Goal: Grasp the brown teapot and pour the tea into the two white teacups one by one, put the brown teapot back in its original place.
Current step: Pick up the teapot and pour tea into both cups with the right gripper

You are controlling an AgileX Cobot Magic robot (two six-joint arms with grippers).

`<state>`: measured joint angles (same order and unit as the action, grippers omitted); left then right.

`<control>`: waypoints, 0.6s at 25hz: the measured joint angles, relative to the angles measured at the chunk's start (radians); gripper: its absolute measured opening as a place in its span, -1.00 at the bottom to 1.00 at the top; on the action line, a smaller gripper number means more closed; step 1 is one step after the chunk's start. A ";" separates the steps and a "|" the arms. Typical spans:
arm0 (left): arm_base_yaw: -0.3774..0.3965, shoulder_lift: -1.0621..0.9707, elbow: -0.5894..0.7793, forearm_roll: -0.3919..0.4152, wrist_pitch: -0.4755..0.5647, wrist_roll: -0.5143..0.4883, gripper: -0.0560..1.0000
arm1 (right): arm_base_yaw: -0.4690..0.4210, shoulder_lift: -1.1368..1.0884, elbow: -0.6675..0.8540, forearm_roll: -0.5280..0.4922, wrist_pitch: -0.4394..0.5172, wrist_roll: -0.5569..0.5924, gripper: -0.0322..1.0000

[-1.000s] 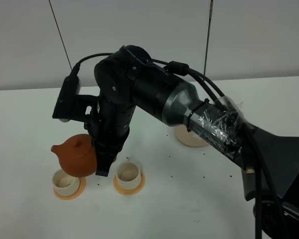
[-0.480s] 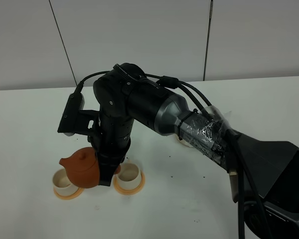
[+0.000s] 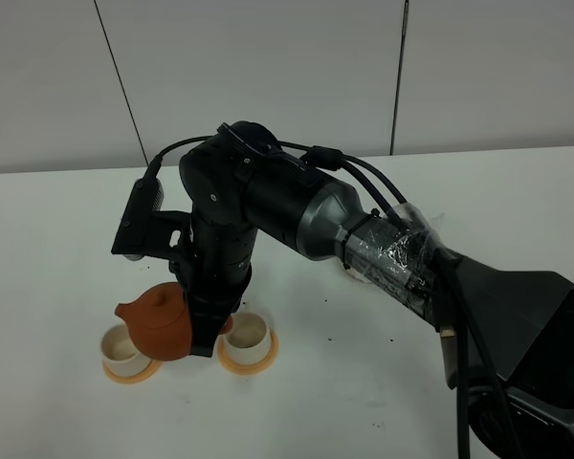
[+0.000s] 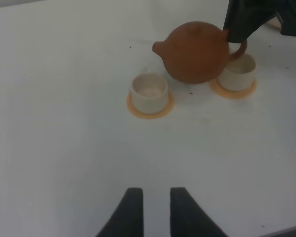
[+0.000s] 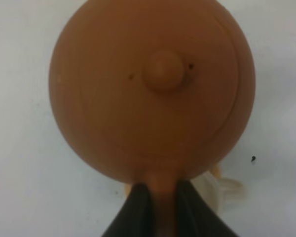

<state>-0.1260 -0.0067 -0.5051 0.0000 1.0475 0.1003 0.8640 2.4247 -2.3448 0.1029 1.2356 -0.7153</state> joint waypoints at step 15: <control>0.000 0.000 0.000 0.000 0.000 0.000 -0.50 | 0.066 0.000 0.000 -0.164 0.000 0.000 -0.75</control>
<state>-0.1260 -0.0067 -0.5051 0.0000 1.0475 0.1003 0.9296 2.4247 -2.3448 -0.0610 1.2356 -0.7153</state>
